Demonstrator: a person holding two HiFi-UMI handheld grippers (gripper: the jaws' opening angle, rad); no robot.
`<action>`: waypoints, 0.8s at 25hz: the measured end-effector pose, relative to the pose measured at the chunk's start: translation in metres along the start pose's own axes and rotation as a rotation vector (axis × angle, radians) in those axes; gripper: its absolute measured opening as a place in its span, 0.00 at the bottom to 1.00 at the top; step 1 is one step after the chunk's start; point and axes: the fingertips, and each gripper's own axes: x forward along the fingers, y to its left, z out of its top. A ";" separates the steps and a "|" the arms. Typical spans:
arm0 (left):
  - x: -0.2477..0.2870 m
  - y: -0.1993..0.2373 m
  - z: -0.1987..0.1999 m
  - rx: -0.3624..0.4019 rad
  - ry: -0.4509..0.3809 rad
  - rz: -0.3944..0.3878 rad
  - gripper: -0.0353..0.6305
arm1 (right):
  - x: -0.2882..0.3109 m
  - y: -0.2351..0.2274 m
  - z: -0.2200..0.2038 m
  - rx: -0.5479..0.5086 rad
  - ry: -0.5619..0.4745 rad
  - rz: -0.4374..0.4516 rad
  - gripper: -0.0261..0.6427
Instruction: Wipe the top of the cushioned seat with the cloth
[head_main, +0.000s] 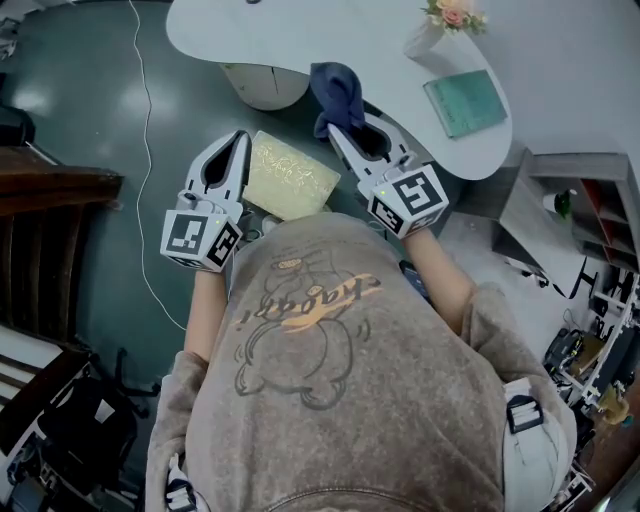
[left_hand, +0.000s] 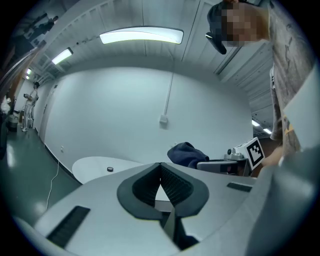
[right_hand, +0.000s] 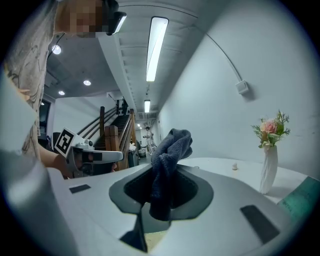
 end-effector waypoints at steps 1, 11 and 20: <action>0.000 0.002 -0.001 0.004 0.000 0.011 0.08 | 0.000 -0.001 -0.001 0.002 0.000 0.001 0.18; -0.012 0.020 -0.003 0.021 0.017 0.089 0.08 | -0.002 -0.005 0.000 0.012 -0.022 -0.013 0.18; -0.018 0.024 -0.001 0.010 0.020 0.117 0.08 | 0.006 -0.007 0.003 0.012 -0.026 -0.009 0.18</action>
